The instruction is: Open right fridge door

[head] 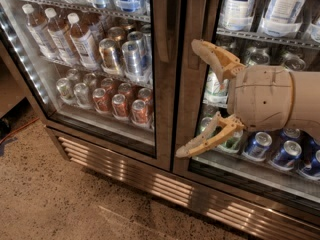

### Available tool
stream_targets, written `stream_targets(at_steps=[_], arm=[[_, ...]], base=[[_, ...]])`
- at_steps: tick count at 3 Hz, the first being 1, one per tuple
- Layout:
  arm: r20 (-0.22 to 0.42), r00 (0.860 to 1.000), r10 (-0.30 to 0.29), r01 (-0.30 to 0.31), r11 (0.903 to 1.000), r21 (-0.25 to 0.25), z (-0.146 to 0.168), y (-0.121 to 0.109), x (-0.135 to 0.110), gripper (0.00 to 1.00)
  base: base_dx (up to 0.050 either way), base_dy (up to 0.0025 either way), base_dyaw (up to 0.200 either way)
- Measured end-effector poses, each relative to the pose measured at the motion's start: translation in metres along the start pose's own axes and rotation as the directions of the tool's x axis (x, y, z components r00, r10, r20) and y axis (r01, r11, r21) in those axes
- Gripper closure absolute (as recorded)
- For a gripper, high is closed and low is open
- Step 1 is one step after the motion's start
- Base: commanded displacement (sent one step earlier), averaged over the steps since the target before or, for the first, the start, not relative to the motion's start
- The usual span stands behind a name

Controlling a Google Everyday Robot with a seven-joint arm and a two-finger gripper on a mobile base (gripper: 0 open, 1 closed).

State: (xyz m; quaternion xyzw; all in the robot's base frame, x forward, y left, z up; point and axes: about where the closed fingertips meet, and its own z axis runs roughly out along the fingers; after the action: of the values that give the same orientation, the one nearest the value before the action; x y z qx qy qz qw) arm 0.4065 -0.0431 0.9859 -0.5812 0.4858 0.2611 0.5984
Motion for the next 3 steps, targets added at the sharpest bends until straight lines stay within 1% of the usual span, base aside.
stream_targets(at_steps=[1, 2, 3], arm=[[0.000, 1.000, 0.000, 0.000, 1.0000, 0.000, 0.000, 0.000, 0.000, 0.00], [-0.003, 0.999, 0.043, -0.043, 0.9991, 0.001, 0.001, -0.001, 0.010, 0.00], [-0.012, 0.995, 0.100, -0.100, 0.9949, 0.005, 0.000, 0.000, 0.030, 0.00]], base=[[0.000, 0.00000, 0.000], [0.000, 0.00000, 0.000], [0.000, 0.00000, 0.000]])
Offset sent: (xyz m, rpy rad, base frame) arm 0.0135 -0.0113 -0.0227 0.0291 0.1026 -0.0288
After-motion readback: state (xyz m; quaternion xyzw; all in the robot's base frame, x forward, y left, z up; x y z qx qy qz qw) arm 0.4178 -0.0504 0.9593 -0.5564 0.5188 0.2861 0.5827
